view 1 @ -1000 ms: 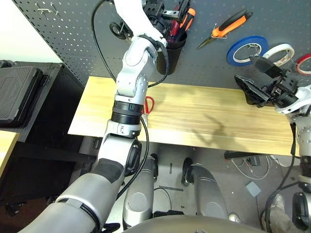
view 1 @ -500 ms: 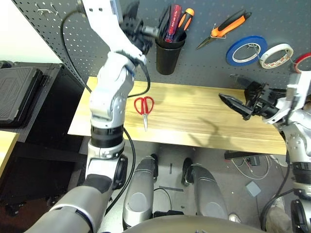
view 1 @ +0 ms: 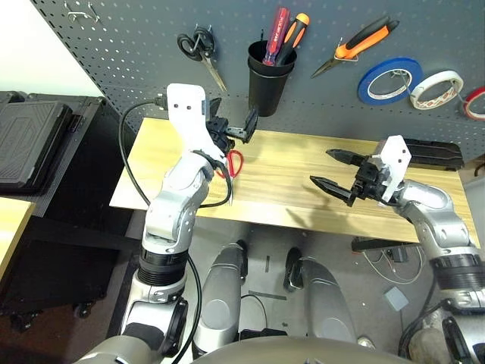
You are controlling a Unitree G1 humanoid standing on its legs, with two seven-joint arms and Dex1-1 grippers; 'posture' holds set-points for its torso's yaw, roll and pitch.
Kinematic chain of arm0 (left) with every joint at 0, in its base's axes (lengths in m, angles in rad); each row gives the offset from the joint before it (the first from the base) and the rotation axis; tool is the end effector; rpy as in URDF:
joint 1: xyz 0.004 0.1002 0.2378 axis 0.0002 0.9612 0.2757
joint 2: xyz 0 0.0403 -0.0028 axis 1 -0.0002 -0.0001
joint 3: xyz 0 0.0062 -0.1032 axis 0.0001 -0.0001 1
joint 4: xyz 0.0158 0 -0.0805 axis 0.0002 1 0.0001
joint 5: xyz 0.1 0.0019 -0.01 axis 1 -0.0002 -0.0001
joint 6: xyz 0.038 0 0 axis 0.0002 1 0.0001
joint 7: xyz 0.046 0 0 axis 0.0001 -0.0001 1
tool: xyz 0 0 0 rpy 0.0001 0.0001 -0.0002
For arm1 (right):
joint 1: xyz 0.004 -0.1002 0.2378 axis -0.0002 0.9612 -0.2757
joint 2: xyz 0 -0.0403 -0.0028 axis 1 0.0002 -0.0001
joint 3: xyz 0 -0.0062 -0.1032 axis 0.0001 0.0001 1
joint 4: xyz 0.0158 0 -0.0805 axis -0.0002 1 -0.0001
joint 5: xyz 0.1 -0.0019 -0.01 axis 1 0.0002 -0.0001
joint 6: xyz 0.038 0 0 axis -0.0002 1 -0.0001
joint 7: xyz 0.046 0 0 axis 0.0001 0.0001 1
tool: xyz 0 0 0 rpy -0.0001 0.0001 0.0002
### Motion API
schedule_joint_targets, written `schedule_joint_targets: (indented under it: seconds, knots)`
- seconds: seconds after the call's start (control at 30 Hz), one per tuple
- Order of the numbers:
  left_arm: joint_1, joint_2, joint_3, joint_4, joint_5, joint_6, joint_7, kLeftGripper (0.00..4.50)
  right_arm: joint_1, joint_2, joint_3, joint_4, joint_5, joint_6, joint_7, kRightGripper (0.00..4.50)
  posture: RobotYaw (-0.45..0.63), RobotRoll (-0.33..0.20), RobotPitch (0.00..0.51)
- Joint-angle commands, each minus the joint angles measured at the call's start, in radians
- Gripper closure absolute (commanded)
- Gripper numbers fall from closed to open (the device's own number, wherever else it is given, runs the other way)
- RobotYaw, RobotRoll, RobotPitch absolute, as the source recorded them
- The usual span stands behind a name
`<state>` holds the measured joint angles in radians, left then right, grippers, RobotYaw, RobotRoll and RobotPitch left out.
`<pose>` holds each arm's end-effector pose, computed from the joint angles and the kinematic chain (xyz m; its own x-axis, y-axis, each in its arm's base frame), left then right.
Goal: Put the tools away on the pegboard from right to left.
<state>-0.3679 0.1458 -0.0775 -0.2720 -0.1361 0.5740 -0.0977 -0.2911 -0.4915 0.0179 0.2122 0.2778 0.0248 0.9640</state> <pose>0.2505 0.1322 0.1445 0.9547 -0.2964 0.0261 0.2939 0.9531 0.0726 0.2584 -0.2363 0.0945 0.5869 0.7978 -0.1377 -0.8077 0.5651 -0.1685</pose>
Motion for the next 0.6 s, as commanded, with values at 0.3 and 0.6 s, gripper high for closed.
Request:
schedule_joint_targets:
  seconds: [0.3, 0.6]
  knots:
    - [0.033, -0.012, 0.017, 0.296, 0.083, -0.05, 0.042, 0.03, 0.015, 0.031, 0.081, 0.067, -0.11, -0.026, -0.036, 0.0, 0.22, 0.0, 0.266]
    - [-0.093, -0.017, 0.088, 0.685, 0.107, -0.187, 0.093, 0.03, -0.02, 0.069, 0.126, 0.12, -0.208, -0.017, -0.134, 0.0, 0.21, 0.0, 0.278]
